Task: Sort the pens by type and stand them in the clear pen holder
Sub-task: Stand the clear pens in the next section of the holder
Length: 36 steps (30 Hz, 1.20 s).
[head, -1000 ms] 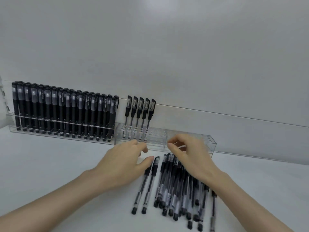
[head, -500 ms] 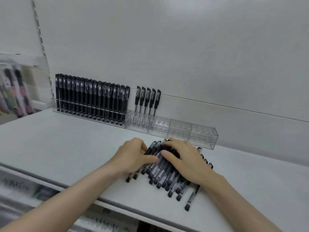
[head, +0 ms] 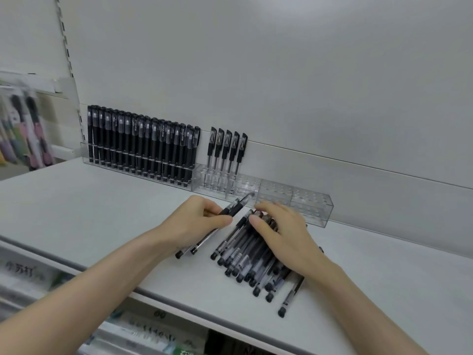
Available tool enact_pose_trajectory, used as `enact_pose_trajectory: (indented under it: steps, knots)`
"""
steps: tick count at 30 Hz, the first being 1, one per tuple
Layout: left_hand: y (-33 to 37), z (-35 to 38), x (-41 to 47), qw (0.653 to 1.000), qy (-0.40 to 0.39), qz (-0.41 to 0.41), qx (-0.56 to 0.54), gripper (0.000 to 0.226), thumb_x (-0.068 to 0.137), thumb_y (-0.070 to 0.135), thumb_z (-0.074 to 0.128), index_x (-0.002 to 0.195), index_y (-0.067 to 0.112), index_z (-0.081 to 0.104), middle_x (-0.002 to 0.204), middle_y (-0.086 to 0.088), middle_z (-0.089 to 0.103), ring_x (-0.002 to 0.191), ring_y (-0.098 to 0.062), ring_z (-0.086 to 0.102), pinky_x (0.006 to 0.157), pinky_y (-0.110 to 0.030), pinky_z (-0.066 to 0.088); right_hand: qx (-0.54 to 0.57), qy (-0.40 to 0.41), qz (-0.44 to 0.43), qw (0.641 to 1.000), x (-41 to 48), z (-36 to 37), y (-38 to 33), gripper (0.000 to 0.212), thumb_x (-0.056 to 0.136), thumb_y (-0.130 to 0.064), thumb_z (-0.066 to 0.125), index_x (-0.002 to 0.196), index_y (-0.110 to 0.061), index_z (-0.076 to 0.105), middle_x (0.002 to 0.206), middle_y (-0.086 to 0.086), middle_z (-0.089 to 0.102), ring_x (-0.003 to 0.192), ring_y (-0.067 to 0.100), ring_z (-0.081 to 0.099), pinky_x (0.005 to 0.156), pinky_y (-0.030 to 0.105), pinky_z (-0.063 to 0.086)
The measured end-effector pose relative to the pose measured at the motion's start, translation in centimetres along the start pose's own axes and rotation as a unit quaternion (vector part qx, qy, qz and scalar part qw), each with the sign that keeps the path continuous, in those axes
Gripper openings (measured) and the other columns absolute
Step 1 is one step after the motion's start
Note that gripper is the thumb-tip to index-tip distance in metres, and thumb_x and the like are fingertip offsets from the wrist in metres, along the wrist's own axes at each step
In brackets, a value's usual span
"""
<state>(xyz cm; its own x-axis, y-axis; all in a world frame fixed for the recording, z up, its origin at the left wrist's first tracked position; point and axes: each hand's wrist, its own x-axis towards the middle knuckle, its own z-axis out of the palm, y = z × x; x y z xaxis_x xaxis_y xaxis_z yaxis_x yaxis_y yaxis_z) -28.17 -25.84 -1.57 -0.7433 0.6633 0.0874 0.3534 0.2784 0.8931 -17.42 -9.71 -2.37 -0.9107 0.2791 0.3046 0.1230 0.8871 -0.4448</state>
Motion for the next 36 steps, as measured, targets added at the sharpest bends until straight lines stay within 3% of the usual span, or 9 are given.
enact_pose_trajectory:
  steps: [3,7,12,15,19,24,28,33,36]
  knots:
    - [0.7,0.1,-0.9,0.993,-0.013,0.054,-0.107,0.009,0.089,0.015,0.064,0.093,0.007,0.067,0.076,0.003,0.061,0.062,-0.012,0.063,0.055,-0.023,0.047,0.186,0.045,0.003,0.981,0.2,-1.0,-1.5,0.037,0.094,-0.038,0.053,0.129,-0.024,0.052,0.124,-0.014,0.060,0.114,-0.005,0.053,0.094,0.011,0.041]
    - [1.5,0.2,-0.5,0.983,-0.010,0.097,-0.156,0.011,0.085,0.014,0.067,0.093,0.007,0.067,0.083,0.000,0.062,0.060,-0.017,0.065,0.055,-0.023,0.052,0.323,0.108,0.015,0.940,1.6,-1.7,-3.4,0.018,0.089,-0.026,0.064,0.104,-0.018,0.058,0.088,-0.006,0.070,0.083,0.003,0.067,0.078,0.017,0.052]
    - [1.6,-0.5,2.3,0.974,0.006,0.109,-0.199,0.015,0.083,0.018,0.069,0.085,0.004,0.066,0.080,-0.010,0.069,0.065,-0.022,0.070,0.060,-0.026,0.056,0.392,0.169,0.021,0.904,4.0,-2.6,-4.3,0.009,0.093,-0.009,0.057,0.099,-0.011,0.063,0.094,0.013,0.070,0.085,0.018,0.068,0.074,0.018,0.053]
    - [1.4,-1.2,4.3,0.972,-0.007,0.120,-0.203,0.015,0.082,0.015,0.071,0.085,0.002,0.064,0.074,-0.012,0.070,0.062,-0.023,0.068,0.055,-0.030,0.055,0.384,0.182,0.020,0.905,5.6,-2.4,-4.6,0.009,0.094,-0.012,0.057,0.098,-0.007,0.063,0.097,0.019,0.068,0.087,0.023,0.068,0.078,0.024,0.056]
    - [1.3,-1.9,6.9,0.969,-0.028,0.134,-0.204,0.015,0.080,0.014,0.072,0.081,0.003,0.063,0.074,-0.014,0.070,0.064,-0.025,0.068,0.058,-0.032,0.057,0.392,0.228,0.042,0.890,8.0,-2.0,-5.2,0.015,0.091,-0.014,0.062,0.104,-0.020,0.060,0.090,0.014,0.062,0.077,0.012,0.067,0.071,0.027,0.059]
    - [0.4,-3.0,10.3,0.975,0.071,0.197,-0.074,0.022,0.091,0.037,0.057,0.078,0.020,0.062,0.064,-0.003,0.065,0.055,-0.016,0.058,0.059,-0.030,0.048,0.373,0.313,0.021,0.873,10.2,-2.5,-4.9,0.019,0.091,-0.003,0.059,0.100,-0.020,0.057,0.078,-0.007,0.065,0.077,0.011,0.068,0.070,0.031,0.060]
    - [-0.4,-2.6,10.5,0.966,0.064,0.205,-0.144,0.024,0.096,0.034,0.047,0.086,0.016,0.060,0.050,0.010,0.043,0.045,-0.004,0.036,0.047,-0.017,0.033,0.314,0.368,0.014,0.875,11.5,-2.6,-4.4,0.033,0.091,-0.006,0.061,0.114,-0.023,0.046,0.098,0.014,0.066,0.085,0.024,0.069,0.070,0.030,0.059]
    - [-1.9,-2.4,10.9,0.962,0.058,0.187,-0.188,0.016,0.099,0.030,0.042,0.099,0.023,0.057,0.058,0.011,0.043,0.051,-0.006,0.038,0.051,-0.025,0.034,0.265,0.376,-0.019,0.888,12.9,-1.8,-3.8,0.033,0.090,-0.003,0.062,0.110,-0.026,0.049,0.094,0.000,0.058,0.083,0.017,0.065,0.069,0.028,0.058]
    - [-2.0,-2.3,10.7,0.960,0.052,0.201,-0.186,0.014,0.099,0.030,0.044,0.099,0.024,0.056,0.052,0.012,0.040,0.048,-0.007,0.034,0.046,-0.021,0.030,0.233,0.363,-0.023,0.902,13.3,-1.3,-3.4,0.036,0.088,-0.004,0.063,0.107,-0.031,0.051,0.091,-0.002,0.054,0.085,0.019,0.060,0.069,0.033,0.059]
